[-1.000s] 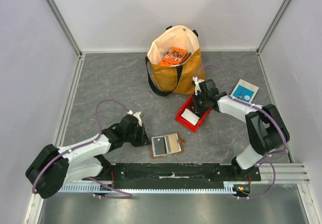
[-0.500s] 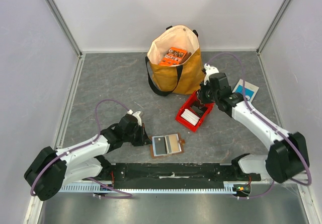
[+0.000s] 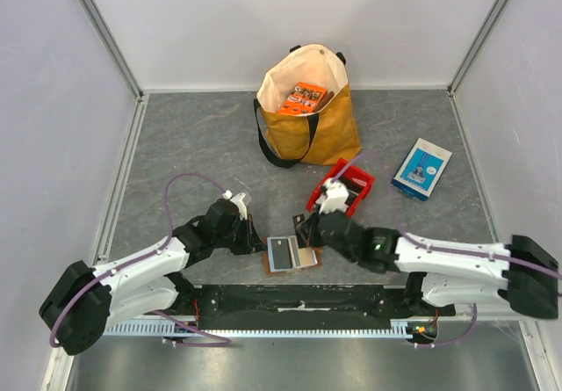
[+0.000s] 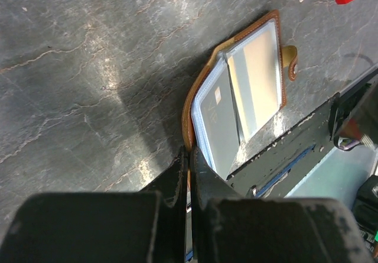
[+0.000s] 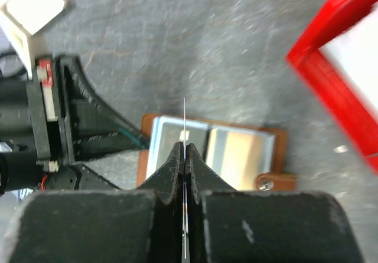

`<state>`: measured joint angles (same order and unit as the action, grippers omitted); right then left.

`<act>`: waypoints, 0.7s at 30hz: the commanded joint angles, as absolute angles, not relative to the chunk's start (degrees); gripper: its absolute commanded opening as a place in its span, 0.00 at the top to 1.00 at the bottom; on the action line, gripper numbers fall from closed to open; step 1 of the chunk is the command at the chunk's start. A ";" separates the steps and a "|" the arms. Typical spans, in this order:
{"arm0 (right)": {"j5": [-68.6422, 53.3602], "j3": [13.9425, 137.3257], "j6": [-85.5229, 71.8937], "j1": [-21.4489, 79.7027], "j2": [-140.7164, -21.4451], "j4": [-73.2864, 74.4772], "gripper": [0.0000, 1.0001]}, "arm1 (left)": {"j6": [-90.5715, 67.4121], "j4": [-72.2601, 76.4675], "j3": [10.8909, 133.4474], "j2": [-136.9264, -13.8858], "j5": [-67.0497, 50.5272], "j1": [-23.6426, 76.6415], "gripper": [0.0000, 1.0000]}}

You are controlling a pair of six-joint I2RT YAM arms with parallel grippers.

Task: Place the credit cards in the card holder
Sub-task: Insert the credit card into the card holder.

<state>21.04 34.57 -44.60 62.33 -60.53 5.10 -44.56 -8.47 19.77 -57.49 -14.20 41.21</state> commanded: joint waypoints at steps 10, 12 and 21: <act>55.98 45.87 -57.66 86.83 -82.61 -3.16 1.00 | -46.32 -8.09 21.01 -53.26 -15.73 41.22 0.98; 56.77 46.84 -57.31 87.45 -84.19 -2.55 1.00 | -46.49 -8.26 20.83 -52.82 -15.64 41.22 0.98; 57.74 49.22 -57.57 87.98 -88.06 -0.09 1.00 | -46.58 -8.17 20.30 -52.21 -15.56 41.22 0.98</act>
<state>53.04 46.65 -55.92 87.39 -86.94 -1.02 -45.41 -8.97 19.77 -53.12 -15.11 41.21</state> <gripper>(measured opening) 0.010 0.021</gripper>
